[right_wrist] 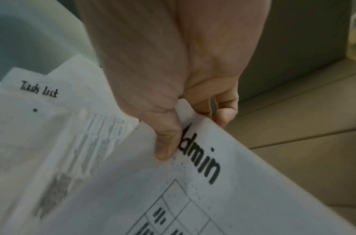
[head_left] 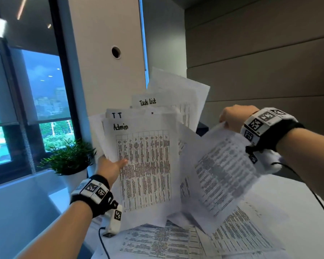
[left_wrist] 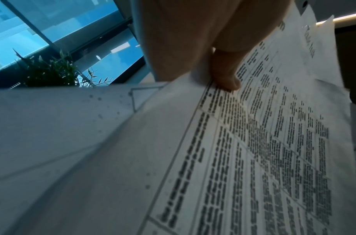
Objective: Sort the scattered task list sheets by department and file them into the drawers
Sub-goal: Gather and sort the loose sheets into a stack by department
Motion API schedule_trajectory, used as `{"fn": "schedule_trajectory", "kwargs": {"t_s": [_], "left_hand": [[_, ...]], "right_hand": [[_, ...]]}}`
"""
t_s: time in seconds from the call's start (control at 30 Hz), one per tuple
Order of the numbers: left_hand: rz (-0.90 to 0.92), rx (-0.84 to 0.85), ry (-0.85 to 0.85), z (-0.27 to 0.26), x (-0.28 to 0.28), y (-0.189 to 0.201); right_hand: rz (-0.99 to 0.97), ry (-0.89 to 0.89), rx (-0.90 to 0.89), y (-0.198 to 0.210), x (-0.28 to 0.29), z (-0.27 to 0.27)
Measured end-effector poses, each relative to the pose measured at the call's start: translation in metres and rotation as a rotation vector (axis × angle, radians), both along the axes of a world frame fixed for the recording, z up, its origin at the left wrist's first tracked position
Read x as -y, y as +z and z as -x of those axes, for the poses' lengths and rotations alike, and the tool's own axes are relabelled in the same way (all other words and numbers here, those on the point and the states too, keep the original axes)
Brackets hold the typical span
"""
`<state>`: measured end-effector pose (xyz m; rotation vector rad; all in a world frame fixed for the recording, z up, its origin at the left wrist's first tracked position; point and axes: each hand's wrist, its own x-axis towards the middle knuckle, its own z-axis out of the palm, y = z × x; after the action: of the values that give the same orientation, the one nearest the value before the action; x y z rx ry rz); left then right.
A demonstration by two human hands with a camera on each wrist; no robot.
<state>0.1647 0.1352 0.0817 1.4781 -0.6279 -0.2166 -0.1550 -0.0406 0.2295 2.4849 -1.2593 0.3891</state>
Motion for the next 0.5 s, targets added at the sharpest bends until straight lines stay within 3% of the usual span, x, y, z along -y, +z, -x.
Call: {"fn": "schedule_trajectory", "kwargs": {"t_s": [0.07,0.17,0.27,0.5], "left_hand": [[-0.02,-0.012,-0.044,-0.022,0.016,-0.018],[-0.031,-0.014,-0.108,0.021,0.003,0.002],[-0.039,-0.046,-0.076,0.024,0.007,-0.001],[-0.03,-0.045,-0.124,0.012,-0.008,-0.002]], "right_hand": [[0.007,0.058,0.155,0.006,-0.008,-0.012],[0.011,0.146,0.306,0.016,-0.017,-0.033],[0.034,0.24,0.402,0.028,-0.024,-0.049],[-0.064,0.192,0.57,0.047,-0.013,-0.045]]}}
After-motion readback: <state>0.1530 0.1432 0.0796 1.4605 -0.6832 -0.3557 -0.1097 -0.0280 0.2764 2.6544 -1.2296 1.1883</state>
